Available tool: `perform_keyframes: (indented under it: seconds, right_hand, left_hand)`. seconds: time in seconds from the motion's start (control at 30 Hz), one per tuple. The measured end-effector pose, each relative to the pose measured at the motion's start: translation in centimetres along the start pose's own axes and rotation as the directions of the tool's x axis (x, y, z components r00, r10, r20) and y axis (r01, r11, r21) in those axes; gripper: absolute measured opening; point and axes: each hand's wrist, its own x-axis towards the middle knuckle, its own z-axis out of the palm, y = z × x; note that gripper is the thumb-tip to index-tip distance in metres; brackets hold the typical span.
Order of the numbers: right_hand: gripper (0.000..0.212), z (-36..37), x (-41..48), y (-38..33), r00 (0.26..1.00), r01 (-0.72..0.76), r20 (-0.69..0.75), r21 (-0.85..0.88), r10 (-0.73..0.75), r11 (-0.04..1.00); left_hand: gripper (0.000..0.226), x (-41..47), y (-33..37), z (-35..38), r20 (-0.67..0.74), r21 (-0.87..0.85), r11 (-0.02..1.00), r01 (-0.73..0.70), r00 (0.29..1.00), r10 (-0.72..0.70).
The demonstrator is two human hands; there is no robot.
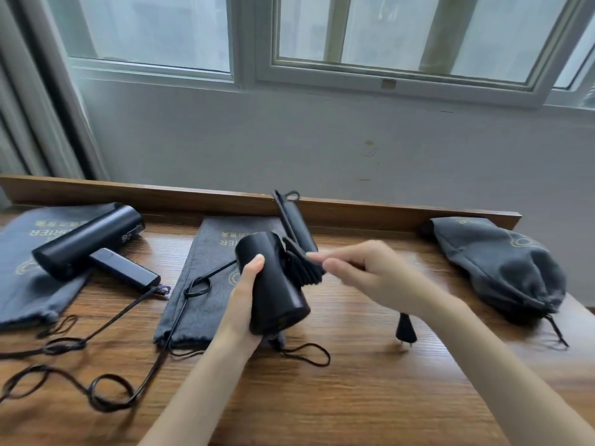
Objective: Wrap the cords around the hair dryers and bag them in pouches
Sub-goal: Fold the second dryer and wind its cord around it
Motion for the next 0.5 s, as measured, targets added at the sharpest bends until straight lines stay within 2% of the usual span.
perform_keyframes:
  seconds: [0.07, 0.2, 0.3, 0.37, 0.5]
  right_hand:
    - [0.032, 1.9, -0.3, -0.3, 0.991, 0.028, 0.130, -0.002, -0.028, 1.000]
    - [0.024, 2.9, -0.2, 0.9, 0.998, -0.032, 0.059, 0.065, 0.028, 0.997]
    - [0.032, 3.1, -0.1, 1.7, 0.974, -0.135, 0.201, 0.167, 0.101, 0.977]
    - [0.032, 3.0, 0.0, 2.3, 0.965, -0.163, 0.233, 0.180, 0.119, 0.970]
    - [0.033, 1.8, 0.2, 4.1, 0.969, -0.212, 0.165, 0.167, 0.184, 0.963]
  left_hand:
    - [0.053, 0.0, 0.1, -0.1, 0.024, -0.128, 0.990, -0.060, 0.998, 0.063]
    - [0.051, 0.4, 0.7, -0.9, 0.029, -0.273, 0.957, -0.096, 0.994, 0.108]
    - [0.049, 0.4, 0.7, -1.0, 0.105, -0.361, 0.927, -0.105, 0.983, 0.153]
    - [0.050, 0.4, 0.6, -1.1, 0.160, -0.351, 0.930, -0.106, 0.972, 0.171]
    - [0.062, 0.1, 0.7, -1.4, 0.316, -0.225, 0.971, -0.076, 0.937, 0.146]
